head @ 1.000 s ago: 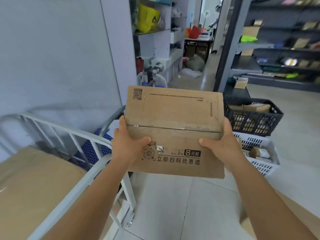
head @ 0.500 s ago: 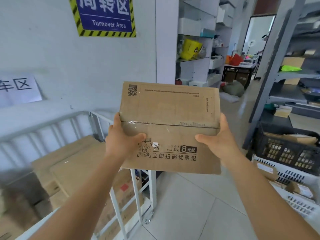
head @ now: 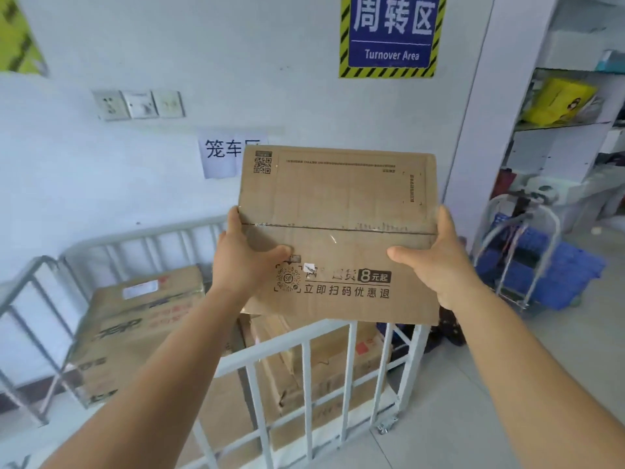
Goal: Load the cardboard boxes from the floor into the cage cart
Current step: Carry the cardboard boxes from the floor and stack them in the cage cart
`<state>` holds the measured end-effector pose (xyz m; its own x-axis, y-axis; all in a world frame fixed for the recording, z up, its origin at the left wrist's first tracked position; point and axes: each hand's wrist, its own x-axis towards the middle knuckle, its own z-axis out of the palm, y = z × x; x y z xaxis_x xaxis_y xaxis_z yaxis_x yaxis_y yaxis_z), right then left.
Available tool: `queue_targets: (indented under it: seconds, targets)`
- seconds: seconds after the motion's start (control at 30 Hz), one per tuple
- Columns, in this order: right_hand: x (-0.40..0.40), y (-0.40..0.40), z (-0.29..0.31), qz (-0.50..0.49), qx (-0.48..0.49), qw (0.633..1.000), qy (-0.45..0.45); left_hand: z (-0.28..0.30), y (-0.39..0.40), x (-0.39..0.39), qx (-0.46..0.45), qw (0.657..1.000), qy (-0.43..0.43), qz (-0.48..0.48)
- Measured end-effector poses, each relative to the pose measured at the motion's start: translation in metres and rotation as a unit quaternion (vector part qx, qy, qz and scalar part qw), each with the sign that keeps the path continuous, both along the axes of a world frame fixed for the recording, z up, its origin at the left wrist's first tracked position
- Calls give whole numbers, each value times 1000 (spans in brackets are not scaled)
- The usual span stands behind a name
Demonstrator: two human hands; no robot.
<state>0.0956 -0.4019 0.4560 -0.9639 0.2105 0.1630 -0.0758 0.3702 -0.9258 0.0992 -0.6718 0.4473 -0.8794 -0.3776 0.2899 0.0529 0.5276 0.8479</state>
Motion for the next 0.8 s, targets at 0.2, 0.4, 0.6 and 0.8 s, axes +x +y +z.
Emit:
queue_targets:
  seconds: [0.2, 0.4, 0.6, 0.8]
  targets:
    - [-19, -122, -4, 78, -19, 997, -12, -3, -120, 13, -10, 997, -17, 76]
    - [-37, -237, -19, 126, -27, 991, -41, -18, -229, 21, -7, 991, -61, 118]
    - [-54, -324, -48, 160, -12, 984, -80, -44, -310, 28, 7, 982, -114, 151]
    - [-82, -392, -85, 204, 17, 966, -155, -84, -372, 24, 24, 966, -183, 181]
